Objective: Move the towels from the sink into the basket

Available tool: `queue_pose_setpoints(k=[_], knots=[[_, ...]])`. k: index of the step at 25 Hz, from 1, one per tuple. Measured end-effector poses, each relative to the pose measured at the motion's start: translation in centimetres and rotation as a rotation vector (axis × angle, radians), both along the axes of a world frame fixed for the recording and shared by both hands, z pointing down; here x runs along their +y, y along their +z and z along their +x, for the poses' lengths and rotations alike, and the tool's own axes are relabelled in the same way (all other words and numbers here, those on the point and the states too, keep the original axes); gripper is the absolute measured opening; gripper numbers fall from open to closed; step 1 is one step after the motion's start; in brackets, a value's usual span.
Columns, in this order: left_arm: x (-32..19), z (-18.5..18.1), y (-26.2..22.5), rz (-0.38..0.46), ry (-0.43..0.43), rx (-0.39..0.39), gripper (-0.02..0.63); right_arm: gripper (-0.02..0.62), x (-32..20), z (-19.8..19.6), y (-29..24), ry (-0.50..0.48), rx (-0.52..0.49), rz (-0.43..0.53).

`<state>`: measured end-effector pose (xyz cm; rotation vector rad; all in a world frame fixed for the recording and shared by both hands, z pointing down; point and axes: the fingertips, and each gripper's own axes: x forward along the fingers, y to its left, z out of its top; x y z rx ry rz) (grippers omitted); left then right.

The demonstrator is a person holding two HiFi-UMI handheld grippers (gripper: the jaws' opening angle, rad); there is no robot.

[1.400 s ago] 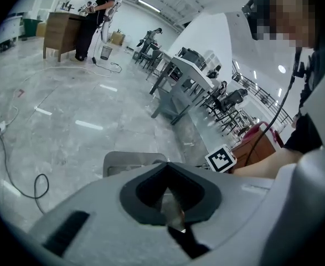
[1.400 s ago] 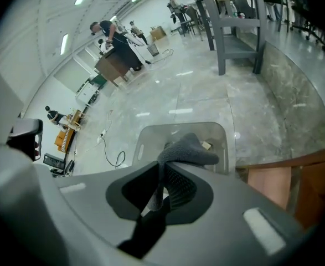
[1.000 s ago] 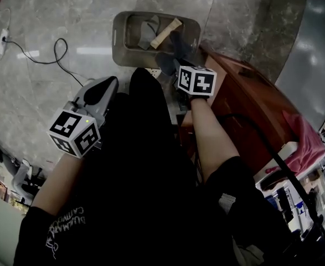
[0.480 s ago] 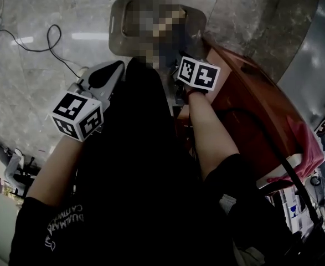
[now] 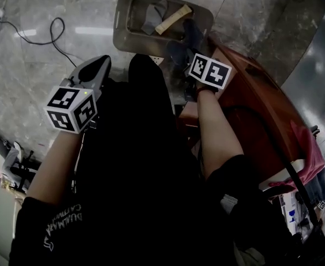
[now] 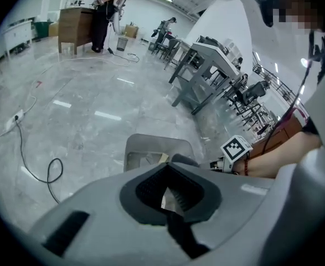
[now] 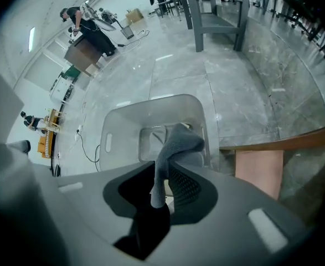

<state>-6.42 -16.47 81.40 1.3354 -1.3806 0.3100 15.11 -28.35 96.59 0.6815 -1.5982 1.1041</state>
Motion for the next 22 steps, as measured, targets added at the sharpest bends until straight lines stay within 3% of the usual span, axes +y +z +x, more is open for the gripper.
queue_pose_setpoints(k=[3,8,11,14,16,19,22], knots=[[0.5,-1.8,0.1,-0.026,-0.051,-0.033,0.002,0.12,0.1,0.2,0.3,0.015,0.01,-0.009],[2.2,-2.7,-0.2,-0.062,-0.044,-0.058,0.002,0.122,0.8,0.1,-0.2,0.007,0.018,-0.012],[4.9,-1.8,-0.6,-0.096,-0.017,-0.054,0.002,0.056,2.3,1.0,-1.6,-0.008,0.045,0.04],[7.0,-1.8,-1.5,-0.102,0.04,-0.067,0.002,0.008,4.0,1.4,-4.2,0.051,0.051,0.089],[6.9,-2.3,-2.7,-0.067,0.042,-0.069,0.002,0.008,5.6,1.2,-6.1,0.085,0.031,0.1],[4.5,-2.8,-6.3,0.049,0.008,-0.055,0.002,0.008,8.8,1.7,-8.9,0.1,0.021,0.119],[2.9,-3.4,-11.3,0.18,0.045,-0.125,0.002,0.008,11.1,2.4,-11.5,0.199,0.029,0.128]])
